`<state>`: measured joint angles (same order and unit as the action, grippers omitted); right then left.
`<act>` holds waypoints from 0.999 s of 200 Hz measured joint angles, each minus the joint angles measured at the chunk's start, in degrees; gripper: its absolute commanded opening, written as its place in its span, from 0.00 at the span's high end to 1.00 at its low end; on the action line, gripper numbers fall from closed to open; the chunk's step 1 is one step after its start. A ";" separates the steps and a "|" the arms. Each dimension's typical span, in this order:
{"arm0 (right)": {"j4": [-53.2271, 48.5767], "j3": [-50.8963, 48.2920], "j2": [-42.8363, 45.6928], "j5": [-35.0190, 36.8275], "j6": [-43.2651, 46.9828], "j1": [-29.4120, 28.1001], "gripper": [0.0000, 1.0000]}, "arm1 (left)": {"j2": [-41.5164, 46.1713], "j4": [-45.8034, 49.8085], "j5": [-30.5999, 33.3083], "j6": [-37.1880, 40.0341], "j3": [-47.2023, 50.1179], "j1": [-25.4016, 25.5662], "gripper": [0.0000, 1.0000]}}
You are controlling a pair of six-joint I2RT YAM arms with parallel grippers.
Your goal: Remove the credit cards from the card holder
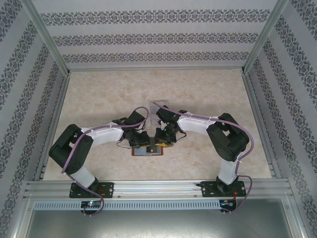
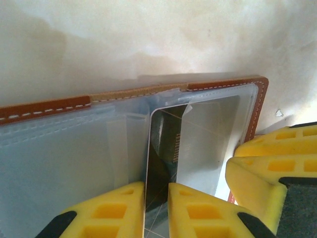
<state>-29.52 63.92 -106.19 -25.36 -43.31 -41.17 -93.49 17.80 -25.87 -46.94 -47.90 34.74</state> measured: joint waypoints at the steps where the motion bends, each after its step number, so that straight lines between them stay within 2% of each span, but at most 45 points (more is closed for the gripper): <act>1: 0.00 0.00 0.00 0.00 0.00 0.00 0.76 | 0.00 0.00 0.02 0.00 0.00 0.00 0.83; 113: -0.11 0.00 0.00 0.00 0.42 0.04 0.76 | 7.67 6.34 3.96 2.62 0.02 -0.72 0.93; 200: -0.48 0.07 0.00 0.00 1.29 0.07 0.76 | 8.81 12.66 7.56 4.98 -2.01 -0.74 0.92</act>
<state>-30.00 63.99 -106.19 -25.36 -42.02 -41.10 -84.68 30.46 -18.31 -41.95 -49.91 34.00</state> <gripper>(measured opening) 0.242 0.075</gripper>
